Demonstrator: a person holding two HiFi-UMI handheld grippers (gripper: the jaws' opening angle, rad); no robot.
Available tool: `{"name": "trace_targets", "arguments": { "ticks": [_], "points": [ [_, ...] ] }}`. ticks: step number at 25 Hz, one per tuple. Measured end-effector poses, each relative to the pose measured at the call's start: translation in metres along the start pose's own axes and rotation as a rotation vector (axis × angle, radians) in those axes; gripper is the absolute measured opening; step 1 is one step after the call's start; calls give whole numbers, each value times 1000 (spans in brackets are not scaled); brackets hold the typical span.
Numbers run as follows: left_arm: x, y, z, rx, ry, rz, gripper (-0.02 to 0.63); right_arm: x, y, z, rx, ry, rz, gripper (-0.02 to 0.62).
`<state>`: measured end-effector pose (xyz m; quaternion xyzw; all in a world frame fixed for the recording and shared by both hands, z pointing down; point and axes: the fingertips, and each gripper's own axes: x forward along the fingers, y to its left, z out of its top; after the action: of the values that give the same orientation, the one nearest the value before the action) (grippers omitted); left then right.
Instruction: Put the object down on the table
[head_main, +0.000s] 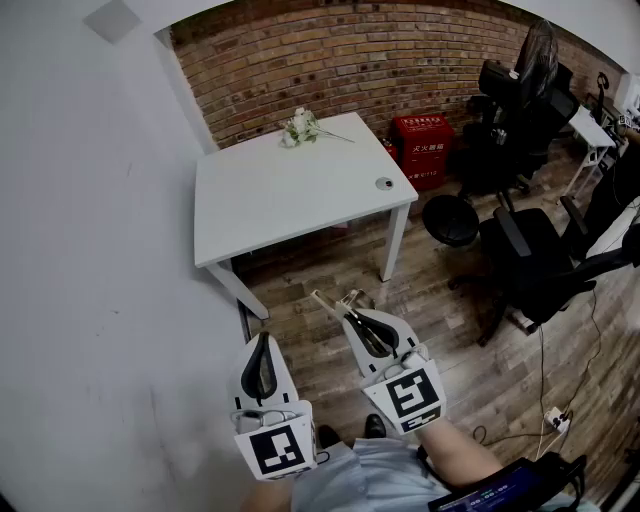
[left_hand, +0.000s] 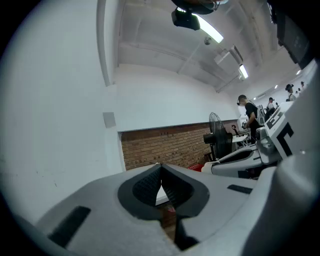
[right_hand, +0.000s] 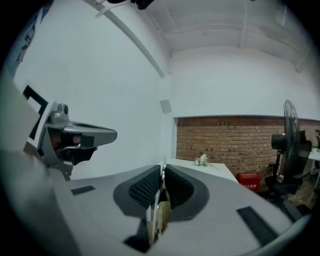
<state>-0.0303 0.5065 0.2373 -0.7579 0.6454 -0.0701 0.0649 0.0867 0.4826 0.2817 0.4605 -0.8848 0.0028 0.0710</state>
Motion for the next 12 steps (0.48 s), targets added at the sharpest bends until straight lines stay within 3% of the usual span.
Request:
{"name": "trace_targets", "arguments": {
  "ticks": [12],
  "points": [
    [4,-31,-8,9,23,6,8,-16,-26,-13,32,-12,17,37]
  ]
}}
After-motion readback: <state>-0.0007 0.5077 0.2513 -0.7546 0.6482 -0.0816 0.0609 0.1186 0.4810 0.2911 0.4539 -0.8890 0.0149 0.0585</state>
